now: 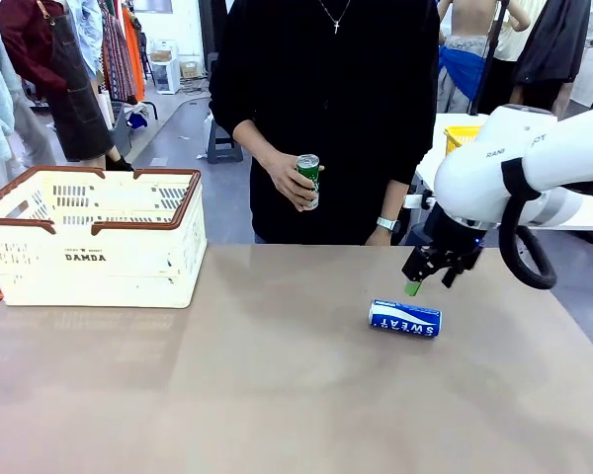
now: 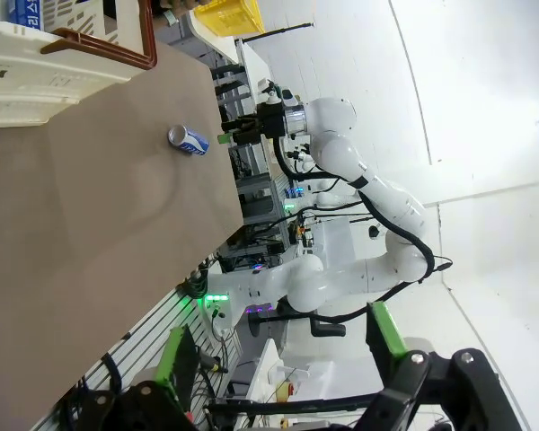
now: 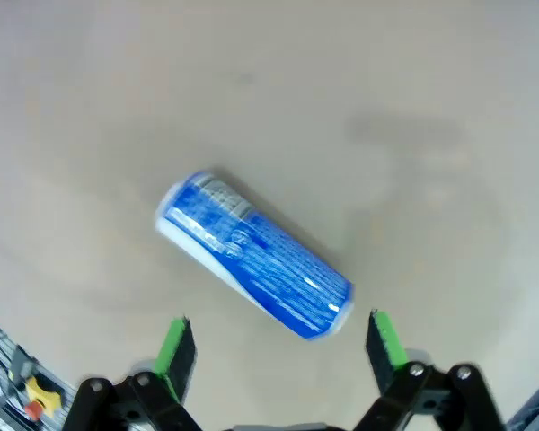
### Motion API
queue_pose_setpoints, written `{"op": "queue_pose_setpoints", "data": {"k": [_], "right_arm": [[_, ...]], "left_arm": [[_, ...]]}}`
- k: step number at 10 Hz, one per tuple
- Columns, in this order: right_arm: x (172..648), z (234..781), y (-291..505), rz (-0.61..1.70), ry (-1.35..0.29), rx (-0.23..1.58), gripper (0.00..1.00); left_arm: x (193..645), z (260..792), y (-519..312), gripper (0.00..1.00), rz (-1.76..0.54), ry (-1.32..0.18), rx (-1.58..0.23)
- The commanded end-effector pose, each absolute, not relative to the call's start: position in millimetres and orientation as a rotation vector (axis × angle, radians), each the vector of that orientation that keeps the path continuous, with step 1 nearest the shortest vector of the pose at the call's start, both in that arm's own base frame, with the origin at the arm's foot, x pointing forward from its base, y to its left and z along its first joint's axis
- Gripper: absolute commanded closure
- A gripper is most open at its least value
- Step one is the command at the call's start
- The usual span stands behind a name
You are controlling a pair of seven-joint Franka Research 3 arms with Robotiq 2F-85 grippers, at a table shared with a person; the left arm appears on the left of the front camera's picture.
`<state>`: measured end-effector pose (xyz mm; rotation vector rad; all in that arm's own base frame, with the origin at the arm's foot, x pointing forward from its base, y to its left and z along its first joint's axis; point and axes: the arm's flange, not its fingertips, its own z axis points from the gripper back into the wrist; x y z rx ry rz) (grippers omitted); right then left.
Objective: Place the drinks into the Shopping basket.
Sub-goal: Pick up one drink and place it into the Shopping basket.
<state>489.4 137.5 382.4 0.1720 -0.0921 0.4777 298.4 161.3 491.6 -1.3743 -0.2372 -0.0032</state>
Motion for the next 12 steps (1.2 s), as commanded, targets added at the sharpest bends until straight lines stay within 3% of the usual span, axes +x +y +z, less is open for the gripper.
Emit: {"op": "queue_pose_setpoints", "data": {"k": [1, 5, 6, 7, 10, 12], "right_arm": [[493.4, 383.9, 136.2, 0.952, -0.041, 0.302, 0.0], [485.5, 386.0, 133.5, 1.265, -0.054, 0.236, 0.0], [484.3, 389.6, 132.9, 1.228, -0.129, 0.203, 0.0], [483.0, 381.7, 141.7, 1.203, -0.046, 0.251, 0.0], [484.3, 382.8, 138.2, 1.232, -0.057, 0.237, 0.0], [496.3, 353.8, 143.5, 1.285, -0.09, 0.147, 0.0]], "left_arm": [[296.2, 495.6, 160.4, 0.0, 0.008, -0.235, -1.393], [296.2, 495.6, 160.4, 0.0, 0.008, -0.235, -1.393], [296.2, 495.6, 160.4, 0.0, 0.008, -0.235, -1.393], [296.2, 495.6, 160.4, 0.0, 0.008, -0.235, -1.393], [296.2, 495.6, 160.4, 0.0, 0.008, -0.235, -1.393], [296.2, 495.6, 160.4, 0.0, 0.008, -0.235, -1.393]]}}
